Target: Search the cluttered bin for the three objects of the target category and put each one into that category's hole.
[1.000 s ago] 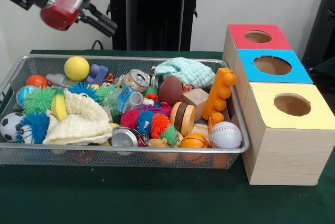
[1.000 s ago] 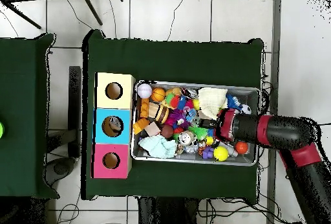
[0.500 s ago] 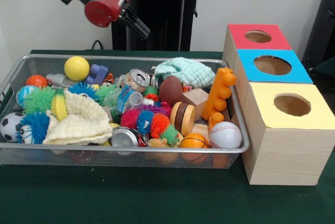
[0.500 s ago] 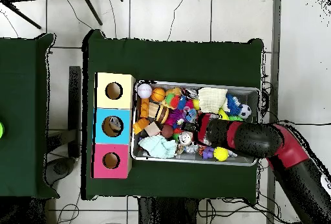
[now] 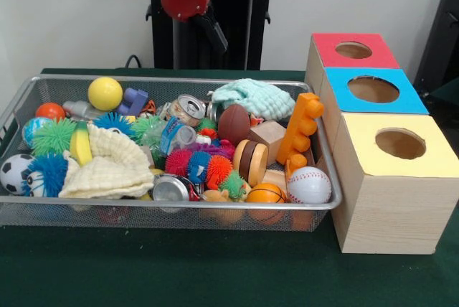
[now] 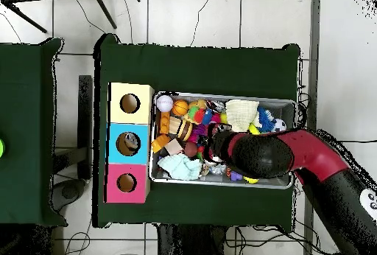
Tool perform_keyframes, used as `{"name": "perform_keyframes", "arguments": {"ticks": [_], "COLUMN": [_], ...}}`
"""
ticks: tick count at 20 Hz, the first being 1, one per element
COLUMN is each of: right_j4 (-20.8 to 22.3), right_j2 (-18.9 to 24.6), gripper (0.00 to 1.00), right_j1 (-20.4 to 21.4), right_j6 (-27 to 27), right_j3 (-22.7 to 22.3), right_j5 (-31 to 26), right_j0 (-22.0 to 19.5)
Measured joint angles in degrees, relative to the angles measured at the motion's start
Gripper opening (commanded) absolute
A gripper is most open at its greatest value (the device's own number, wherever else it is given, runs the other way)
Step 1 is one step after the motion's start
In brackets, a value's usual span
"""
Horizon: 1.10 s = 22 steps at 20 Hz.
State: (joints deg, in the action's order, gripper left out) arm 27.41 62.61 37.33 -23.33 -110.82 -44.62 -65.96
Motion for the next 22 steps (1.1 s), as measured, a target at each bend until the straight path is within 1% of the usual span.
{"name": "perform_keyframes", "arguments": {"ticks": [2, 4, 8, 14, 17, 22], "right_j4": [-0.15, -0.46, -0.45, -0.33, -0.33, -0.34], "right_j2": [-0.52, -1.68, -4.31, -9.29, -11.80, -14.61], "gripper": [0.00, 0.00, 0.00, 0.00, 0.00, 0.00], "right_j1": [2.20, 5.61, 8.75, 9.65, 9.32, 7.87], "right_j6": [-0.11, -0.20, -0.20, -0.20, -0.20, -0.20], "right_j3": [-0.02, -0.03, -0.02, 0.32, 0.99, 2.59], "right_j5": [0.00, 0.00, 0.00, 0.00, 0.01, 0.51], "right_j0": [0.98, 2.27, 3.95, 6.39, 7.78, 9.63]}}
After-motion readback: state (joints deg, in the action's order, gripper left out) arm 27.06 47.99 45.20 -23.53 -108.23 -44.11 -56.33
